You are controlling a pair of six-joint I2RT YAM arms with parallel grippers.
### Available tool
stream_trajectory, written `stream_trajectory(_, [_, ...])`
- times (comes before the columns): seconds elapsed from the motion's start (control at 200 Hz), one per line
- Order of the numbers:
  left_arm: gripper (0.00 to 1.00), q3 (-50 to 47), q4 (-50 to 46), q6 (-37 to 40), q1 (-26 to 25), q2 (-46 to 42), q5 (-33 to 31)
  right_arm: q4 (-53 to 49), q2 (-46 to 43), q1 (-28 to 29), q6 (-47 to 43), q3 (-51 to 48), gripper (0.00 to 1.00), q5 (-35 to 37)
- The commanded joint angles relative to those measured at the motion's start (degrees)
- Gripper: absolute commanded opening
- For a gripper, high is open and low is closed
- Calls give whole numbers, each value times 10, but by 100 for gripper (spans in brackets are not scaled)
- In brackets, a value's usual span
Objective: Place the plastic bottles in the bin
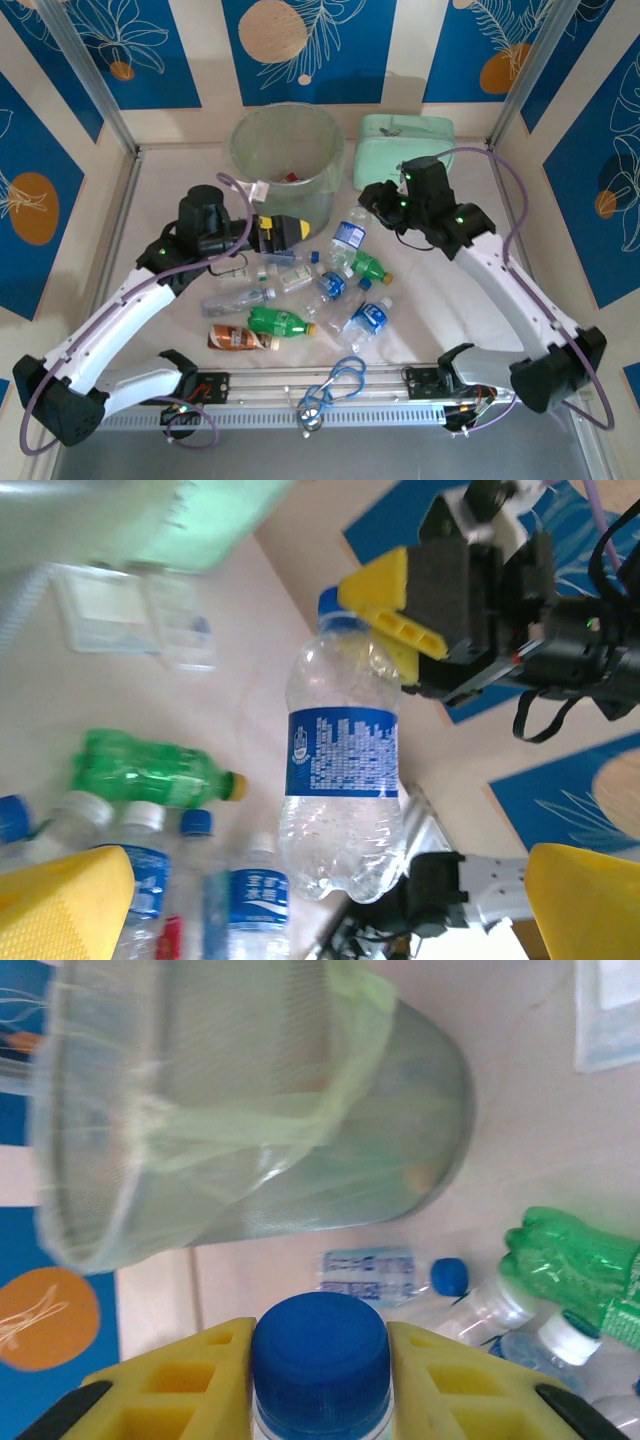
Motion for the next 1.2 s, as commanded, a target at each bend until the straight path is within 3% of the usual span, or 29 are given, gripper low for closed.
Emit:
stream_trajectory(0.0, [100, 37, 65, 1, -38, 17, 41, -23, -20, 7, -8, 29, 34, -8])
stream_trajectory(0.205, [100, 82, 46, 35, -102, 68, 8, -24, -19, 22, -4, 87, 34, -2])
stream_trajectory(0.45, [100, 97, 32, 57, -123, 89, -12, -14, -4, 29, 5, 117, 34, -4])
stream_trajectory(0.86, [77, 99, 21, 62, -136, 108, -12, 7, 4, 32, 20, 112, 34, -3])
stream_trajectory(1.085, [77, 94, 25, 60, -137, 105, -22, 13, 4, 35, 23, 111, 34, -4])
stream_trajectory(1.195, [67, 94, 25, 62, -138, 104, -33, 14, 3, 37, 26, 106, 34, -3])
